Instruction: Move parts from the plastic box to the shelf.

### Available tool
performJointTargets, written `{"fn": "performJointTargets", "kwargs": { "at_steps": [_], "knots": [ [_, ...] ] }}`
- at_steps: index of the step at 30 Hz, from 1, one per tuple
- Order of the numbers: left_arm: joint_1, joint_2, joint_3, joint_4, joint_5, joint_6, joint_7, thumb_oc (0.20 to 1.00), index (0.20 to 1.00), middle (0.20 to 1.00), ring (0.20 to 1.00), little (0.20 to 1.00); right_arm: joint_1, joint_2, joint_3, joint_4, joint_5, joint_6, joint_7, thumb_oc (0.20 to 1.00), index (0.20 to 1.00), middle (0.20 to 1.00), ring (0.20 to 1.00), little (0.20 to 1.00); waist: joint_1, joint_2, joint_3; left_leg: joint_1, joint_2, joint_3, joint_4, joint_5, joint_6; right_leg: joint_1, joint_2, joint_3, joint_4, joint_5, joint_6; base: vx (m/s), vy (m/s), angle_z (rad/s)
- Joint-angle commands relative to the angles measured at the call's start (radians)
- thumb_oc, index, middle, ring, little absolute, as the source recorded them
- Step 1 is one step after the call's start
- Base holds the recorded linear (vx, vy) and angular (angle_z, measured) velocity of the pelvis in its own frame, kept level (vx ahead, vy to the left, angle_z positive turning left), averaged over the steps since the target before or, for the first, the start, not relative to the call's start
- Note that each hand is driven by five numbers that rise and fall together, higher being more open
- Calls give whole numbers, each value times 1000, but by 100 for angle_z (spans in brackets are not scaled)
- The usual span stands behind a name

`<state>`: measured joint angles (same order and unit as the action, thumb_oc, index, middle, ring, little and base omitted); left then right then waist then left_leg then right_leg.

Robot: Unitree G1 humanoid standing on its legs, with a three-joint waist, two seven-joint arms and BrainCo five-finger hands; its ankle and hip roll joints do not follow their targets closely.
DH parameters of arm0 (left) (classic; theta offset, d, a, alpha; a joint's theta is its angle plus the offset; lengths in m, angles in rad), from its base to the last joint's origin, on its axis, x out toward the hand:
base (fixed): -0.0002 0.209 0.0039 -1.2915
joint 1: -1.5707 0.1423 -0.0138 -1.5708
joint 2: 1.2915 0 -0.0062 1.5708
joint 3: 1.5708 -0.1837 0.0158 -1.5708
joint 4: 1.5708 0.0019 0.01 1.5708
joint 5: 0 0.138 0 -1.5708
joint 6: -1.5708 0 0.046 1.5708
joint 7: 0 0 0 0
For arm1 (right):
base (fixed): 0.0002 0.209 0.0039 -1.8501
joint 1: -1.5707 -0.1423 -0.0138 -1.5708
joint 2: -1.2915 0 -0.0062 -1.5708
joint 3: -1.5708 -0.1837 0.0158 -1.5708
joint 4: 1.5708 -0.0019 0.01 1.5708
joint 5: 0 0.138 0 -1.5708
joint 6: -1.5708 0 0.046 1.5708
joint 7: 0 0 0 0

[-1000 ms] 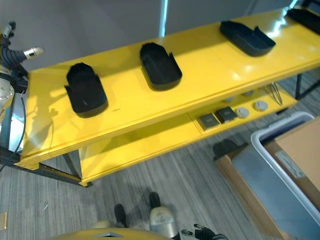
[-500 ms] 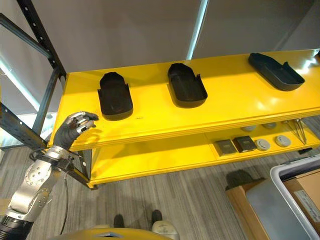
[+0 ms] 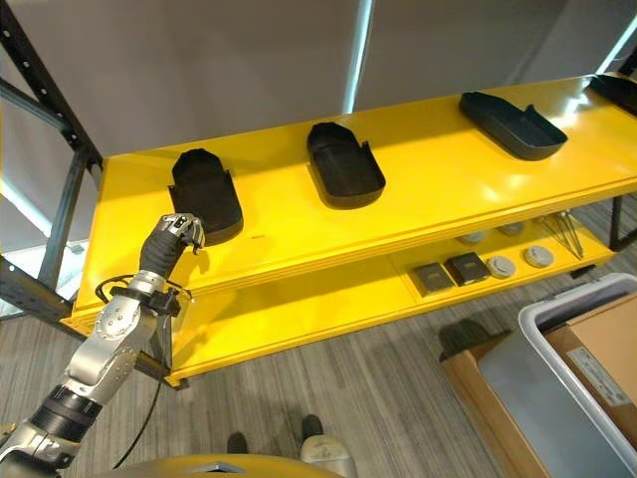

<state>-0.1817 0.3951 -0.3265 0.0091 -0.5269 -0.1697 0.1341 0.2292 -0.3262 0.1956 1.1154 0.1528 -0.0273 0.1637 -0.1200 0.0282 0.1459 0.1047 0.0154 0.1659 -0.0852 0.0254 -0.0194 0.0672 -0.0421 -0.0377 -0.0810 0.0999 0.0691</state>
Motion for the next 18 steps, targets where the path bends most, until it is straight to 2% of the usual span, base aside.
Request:
{"fn": "performJointTargets", "kwargs": {
  "at_steps": [1,7,18],
  "knots": [
    [-89,-11,-4,44,1,-30,94,200,200,200,200,200,-17,-2,52,26,6,-9,0,1000,1000,1000,1000,1000,-3,-53,6,-16,89,74,55,-37,-33,-18,-69,2,0,-27,95,10,-20,-4],
    [-146,-50,-1,223,38,-31,139,200,200,200,200,200,-16,-10,65,17,-4,-5,6,1000,1000,1000,1000,1000,-25,-53,10,-16,97,90,66,-42,-33,-26,-67,17,7,-28,94,5,-13,-12],
    [-225,-79,38,479,67,-83,189,200,200,200,200,200,-15,-26,82,30,-22,-6,17,1000,1000,1000,1000,1000,-49,-45,9,1,103,108,76,-45,-34,-14,-71,25,13,-35,91,11,5,-1]
  ]
}}
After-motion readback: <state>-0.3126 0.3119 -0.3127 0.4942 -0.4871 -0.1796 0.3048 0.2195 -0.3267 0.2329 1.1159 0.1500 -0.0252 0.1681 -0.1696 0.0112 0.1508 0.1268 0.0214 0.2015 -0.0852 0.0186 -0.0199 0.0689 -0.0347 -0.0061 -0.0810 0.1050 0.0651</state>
